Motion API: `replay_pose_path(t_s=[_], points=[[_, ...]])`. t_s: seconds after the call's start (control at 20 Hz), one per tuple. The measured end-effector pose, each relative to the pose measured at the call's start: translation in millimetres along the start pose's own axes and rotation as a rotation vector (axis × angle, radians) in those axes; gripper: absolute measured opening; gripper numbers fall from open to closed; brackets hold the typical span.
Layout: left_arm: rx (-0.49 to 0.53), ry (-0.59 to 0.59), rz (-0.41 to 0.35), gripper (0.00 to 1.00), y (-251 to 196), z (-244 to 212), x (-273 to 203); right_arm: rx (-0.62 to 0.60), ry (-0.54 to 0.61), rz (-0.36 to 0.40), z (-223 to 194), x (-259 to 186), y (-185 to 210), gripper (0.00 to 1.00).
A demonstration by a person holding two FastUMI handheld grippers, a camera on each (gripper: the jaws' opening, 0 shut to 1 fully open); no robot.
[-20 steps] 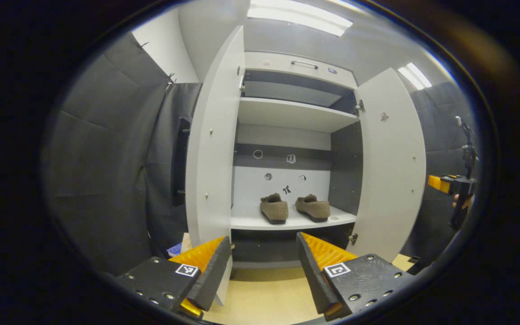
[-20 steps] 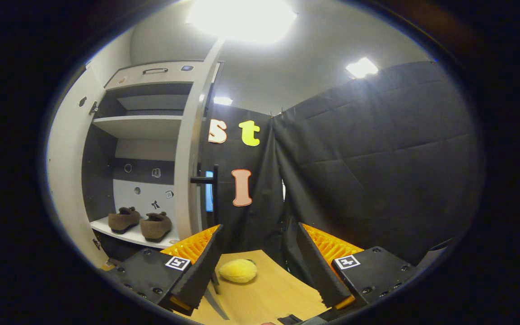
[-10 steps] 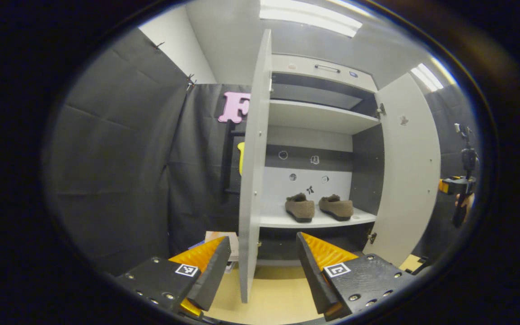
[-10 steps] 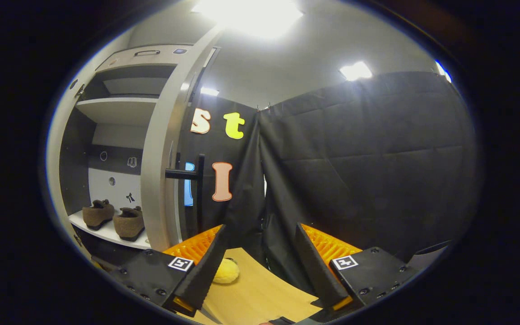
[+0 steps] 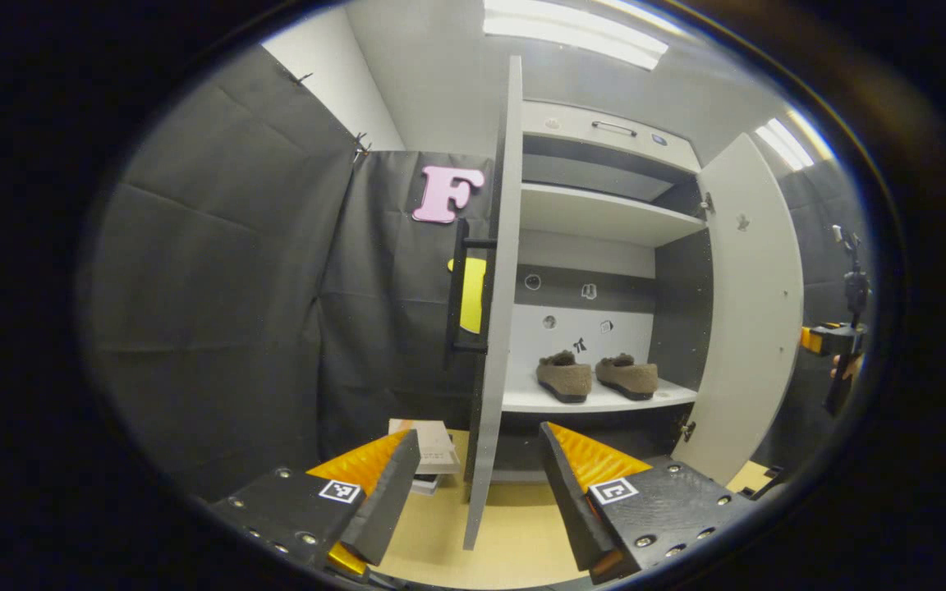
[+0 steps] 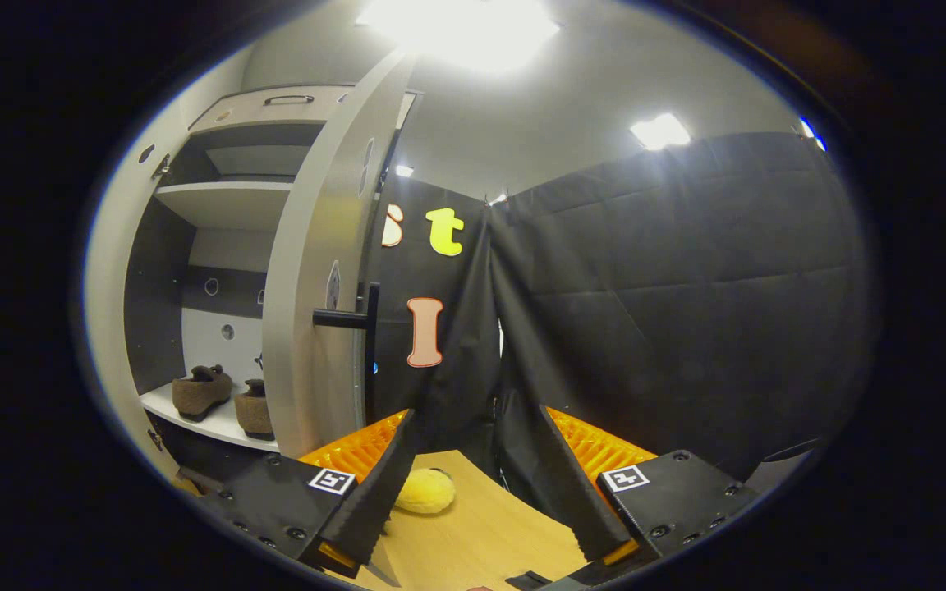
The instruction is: Grab one shoe with the right hand and put it into the shoe cabinet, grab the other shoe with the left hand and put it into the shoe cabinet; then close the right door with the right hand and the left door with the left hand.
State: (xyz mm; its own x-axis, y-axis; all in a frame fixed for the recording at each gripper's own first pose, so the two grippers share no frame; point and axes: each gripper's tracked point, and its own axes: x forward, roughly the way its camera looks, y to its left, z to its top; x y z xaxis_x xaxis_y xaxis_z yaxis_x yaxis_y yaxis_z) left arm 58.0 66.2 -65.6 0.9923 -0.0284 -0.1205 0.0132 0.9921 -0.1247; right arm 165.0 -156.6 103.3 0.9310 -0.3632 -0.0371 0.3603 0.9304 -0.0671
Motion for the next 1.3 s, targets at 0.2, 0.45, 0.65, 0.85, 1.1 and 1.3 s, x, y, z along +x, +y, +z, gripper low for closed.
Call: replay_pose_path(t_s=[0.2,0.45,0.65,0.85,1.1,1.3], points=[[-0.012,0.010,0.002,0.87,6,-5,-1,0.012,-0.007,0.052,1,-8,22,0.89],[-0.014,0.003,0.023,0.87,12,-1,-4,0.022,-0.018,0.116,3,-14,50,0.93],[-0.014,0.000,0.045,0.87,18,-1,-5,0.040,-0.025,0.171,5,-14,73,0.89],[-0.015,0.000,0.073,0.87,26,0,-6,0.053,-0.029,0.248,7,-11,106,0.89],[-0.004,-0.007,0.113,0.87,46,6,-1,0.042,-0.022,0.337,2,-12,142,0.96],[0.008,-0.041,0.138,0.87,65,27,14,0.035,-0.019,0.364,-7,-19,145,0.98]])
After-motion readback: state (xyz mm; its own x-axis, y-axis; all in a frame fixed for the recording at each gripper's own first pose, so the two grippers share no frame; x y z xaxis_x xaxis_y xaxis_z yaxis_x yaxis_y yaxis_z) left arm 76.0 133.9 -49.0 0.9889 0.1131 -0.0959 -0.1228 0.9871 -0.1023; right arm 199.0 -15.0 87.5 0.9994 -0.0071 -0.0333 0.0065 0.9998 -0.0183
